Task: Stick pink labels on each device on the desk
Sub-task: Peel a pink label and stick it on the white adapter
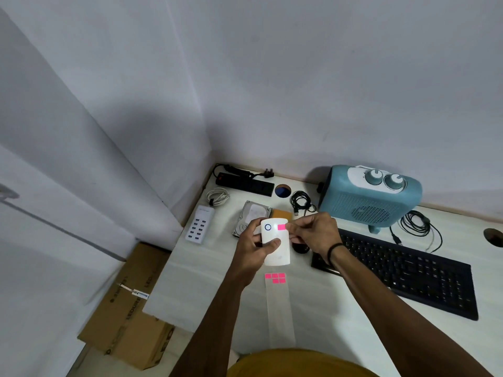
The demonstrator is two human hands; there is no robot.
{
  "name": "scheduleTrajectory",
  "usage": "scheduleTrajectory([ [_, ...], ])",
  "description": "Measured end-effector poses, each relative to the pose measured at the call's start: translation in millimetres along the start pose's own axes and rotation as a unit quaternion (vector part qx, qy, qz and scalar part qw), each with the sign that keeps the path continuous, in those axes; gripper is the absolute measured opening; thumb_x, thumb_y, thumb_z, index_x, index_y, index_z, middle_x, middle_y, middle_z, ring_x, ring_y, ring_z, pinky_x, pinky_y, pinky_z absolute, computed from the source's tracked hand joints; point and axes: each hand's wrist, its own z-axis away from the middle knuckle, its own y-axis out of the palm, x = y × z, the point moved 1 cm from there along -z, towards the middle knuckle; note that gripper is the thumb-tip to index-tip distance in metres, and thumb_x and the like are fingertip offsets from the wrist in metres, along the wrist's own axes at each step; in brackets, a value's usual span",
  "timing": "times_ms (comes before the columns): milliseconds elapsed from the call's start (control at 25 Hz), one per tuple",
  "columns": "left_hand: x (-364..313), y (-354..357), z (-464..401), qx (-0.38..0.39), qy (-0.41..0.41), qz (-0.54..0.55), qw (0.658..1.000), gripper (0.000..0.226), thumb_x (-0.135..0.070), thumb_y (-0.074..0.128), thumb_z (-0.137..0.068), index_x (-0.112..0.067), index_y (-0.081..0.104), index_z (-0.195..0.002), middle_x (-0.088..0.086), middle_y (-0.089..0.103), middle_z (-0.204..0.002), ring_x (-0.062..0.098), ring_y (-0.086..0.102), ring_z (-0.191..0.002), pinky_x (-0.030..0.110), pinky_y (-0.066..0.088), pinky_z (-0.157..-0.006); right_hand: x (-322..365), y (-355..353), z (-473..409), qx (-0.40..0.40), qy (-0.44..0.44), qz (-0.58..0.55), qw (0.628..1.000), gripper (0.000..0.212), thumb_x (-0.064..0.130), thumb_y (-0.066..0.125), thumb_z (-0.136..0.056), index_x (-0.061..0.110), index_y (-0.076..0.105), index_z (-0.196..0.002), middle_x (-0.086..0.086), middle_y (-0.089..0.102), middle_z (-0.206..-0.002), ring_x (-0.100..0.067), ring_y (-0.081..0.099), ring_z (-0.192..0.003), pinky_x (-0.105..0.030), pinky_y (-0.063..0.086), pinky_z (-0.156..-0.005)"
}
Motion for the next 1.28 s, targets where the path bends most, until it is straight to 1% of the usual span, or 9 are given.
scheduleTrajectory([
  [120,7.7,-11.7,-3.6,-0.001,-0.038,0.01,0.999,0.055,-0.008,0.077,-0.087,-0.029,0.056,-0.132,0.011,0.07,-0.12,0.03,0.069,-0.109,0.054,0.061,-0.086,-10.9,11.4,-7.5,0.035,0.027,-0.04,0.998,0.01,0.004,0.075,-0.083,0.001,0.078,-0.093,-0.013,0.078,-0.083,-0.028,0.076,-0.081,-0.034,0.062,-0.076],
  [240,14.3,-18.8,-7.5,-0.009,-0.09,0.011,0.996,0.054,-0.007,0.074,-0.089,-0.029,0.051,-0.133,0.009,0.064,-0.122,0.025,0.064,-0.106,0.043,0.062,-0.082,-24.9,31.6,-9.8,0.061,0.105,-0.125,0.985,0.017,0.005,0.066,-0.091,-0.002,0.073,-0.106,-0.016,0.076,-0.101,-0.027,0.075,-0.089,-0.032,0.062,-0.077],
  [320,19.8,-24.8,-11.1,-0.04,-0.109,-0.082,0.99,0.063,-0.023,0.082,-0.082,-0.025,0.048,-0.135,0.004,0.062,-0.12,0.021,0.063,-0.102,0.026,0.057,-0.073,-31.5,47.2,-7.4,0.088,0.17,-0.168,0.967,0.02,0.011,0.058,-0.097,0.001,0.07,-0.109,-0.014,0.075,-0.106,-0.027,0.074,-0.094,-0.034,0.061,-0.08],
  [400,27.0,-33.0,-14.8,-0.094,-0.102,-0.219,0.966,0.072,-0.037,0.087,-0.071,-0.022,0.051,-0.131,-0.001,0.064,-0.115,0.018,0.064,-0.1,0.021,0.053,-0.071,-37.6,63.5,-5.2,0.113,0.206,-0.184,0.954,0.023,0.018,0.053,-0.101,0.005,0.071,-0.109,-0.011,0.076,-0.107,-0.027,0.072,-0.099,-0.034,0.059,-0.084],
  [560,33.4,-52.0,-23.9,-0.151,-0.11,-0.299,0.936,0.072,-0.037,0.084,-0.072,-0.013,0.049,-0.13,0.003,0.067,-0.116,0.025,0.068,-0.106,0.031,0.056,-0.084,-44.4,97.1,-14.0,0.136,0.223,-0.188,0.947,0.024,0.025,0.055,-0.099,0.011,0.073,-0.108,-0.006,0.075,-0.107,-0.026,0.069,-0.103,-0.03,0.058,-0.084],
  [760,26.1,-89.8,-59.5,-0.182,-0.129,-0.319,0.921,0.069,-0.031,0.082,-0.073,-0.009,0.038,-0.121,0.012,0.065,-0.112,0.032,0.067,-0.103,0.037,0.057,-0.081,-42.4,141.5,-51.2,0.144,0.222,-0.156,0.952,0.025,0.026,0.055,-0.099,0.016,0.073,-0.112,-0.001,0.075,-0.112,-0.018,0.068,-0.106,-0.034,0.053,-0.096],
  [920,25.0,-119.5,-101.6,-0.204,-0.122,-0.338,0.911,0.078,-0.038,0.089,-0.064,-0.006,0.048,-0.121,0.011,0.066,-0.112,0.03,0.066,-0.104,0.04,0.057,-0.084,-41.1,160.3,-88.1,0.129,0.24,-0.158,0.949,0.026,0.02,0.056,-0.098,0.009,0.069,-0.118,-0.008,0.071,-0.118,-0.024,0.064,-0.113,-0.032,0.052,-0.094],
  [1160,34.6,-128.4,-158.1,-0.184,-0.106,-0.354,0.911,0.08,-0.029,0.092,-0.058,-0.007,0.055,-0.125,0.01,0.07,-0.111,0.03,0.068,-0.104,0.039,0.057,-0.084,-57.0,166.9,-128.1,0.092,0.22,-0.071,0.968,0.017,0.015,0.06,-0.095,0.018,0.074,-0.104,-0.015,0.071,-0.117,-0.019,0.065,-0.101,-0.039,0.05,-0.104],
  [1280,37.9,-126.3,-177.1,-0.171,-0.101,-0.367,0.909,0.083,-0.028,0.092,-0.058,-0.006,0.053,-0.129,0.012,0.069,-0.113,0.031,0.066,-0.106,0.045,0.058,-0.087,-70.4,165.6,-143.0,0.087,0.204,-0.007,0.975,0.028,0.02,0.058,-0.094,0.018,0.071,-0.12,-0.008,0.068,-0.125,-0.023,0.063,-0.114,-0.044,0.05,-0.104],
])
